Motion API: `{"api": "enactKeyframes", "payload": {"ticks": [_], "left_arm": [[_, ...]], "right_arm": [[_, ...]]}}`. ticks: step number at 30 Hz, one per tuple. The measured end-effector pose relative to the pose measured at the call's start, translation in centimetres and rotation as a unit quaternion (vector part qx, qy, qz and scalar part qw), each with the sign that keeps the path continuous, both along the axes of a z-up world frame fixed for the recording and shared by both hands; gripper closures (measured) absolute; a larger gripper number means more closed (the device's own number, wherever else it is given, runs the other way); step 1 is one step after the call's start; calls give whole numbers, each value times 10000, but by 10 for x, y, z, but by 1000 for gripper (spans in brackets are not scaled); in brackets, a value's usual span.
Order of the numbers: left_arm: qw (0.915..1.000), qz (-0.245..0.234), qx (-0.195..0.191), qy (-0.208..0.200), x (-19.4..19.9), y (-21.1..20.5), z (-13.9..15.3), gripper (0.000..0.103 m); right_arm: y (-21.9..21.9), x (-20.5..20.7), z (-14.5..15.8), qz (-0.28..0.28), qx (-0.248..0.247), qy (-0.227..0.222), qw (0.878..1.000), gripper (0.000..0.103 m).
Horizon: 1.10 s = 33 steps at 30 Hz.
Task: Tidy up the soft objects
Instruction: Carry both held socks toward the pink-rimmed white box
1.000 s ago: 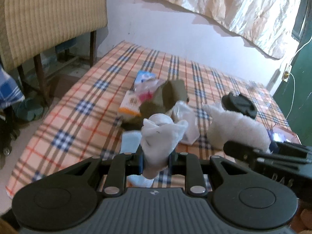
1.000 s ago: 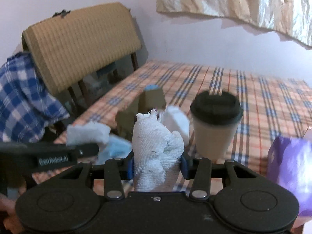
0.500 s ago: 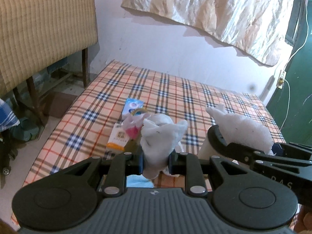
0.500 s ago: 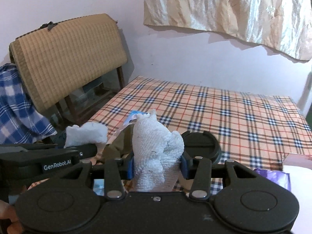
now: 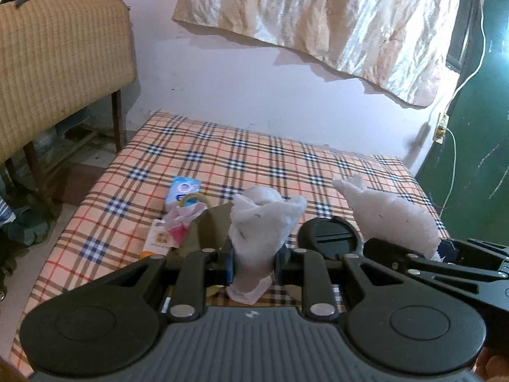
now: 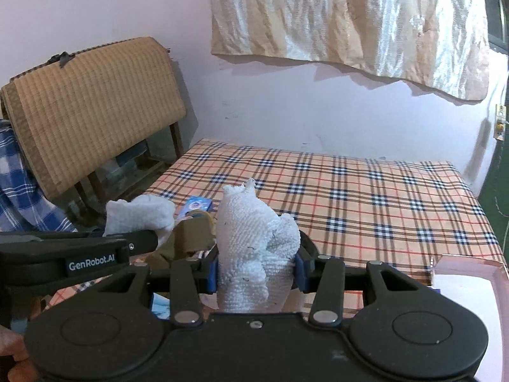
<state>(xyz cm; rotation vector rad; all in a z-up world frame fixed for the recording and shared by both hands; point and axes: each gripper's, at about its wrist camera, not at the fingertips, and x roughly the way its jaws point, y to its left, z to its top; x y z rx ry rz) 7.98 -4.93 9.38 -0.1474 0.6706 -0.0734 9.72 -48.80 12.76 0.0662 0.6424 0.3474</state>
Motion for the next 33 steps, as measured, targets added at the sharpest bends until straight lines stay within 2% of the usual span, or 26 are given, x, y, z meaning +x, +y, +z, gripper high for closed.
{"api": "enactKeyframes", "payload": {"ticks": [33], "left_arm": [[9949, -988, 68, 181, 17, -101, -20, 79]], "right_arm": [[-108, -3, -20, -1038, 42, 120, 9945, 50]]}}
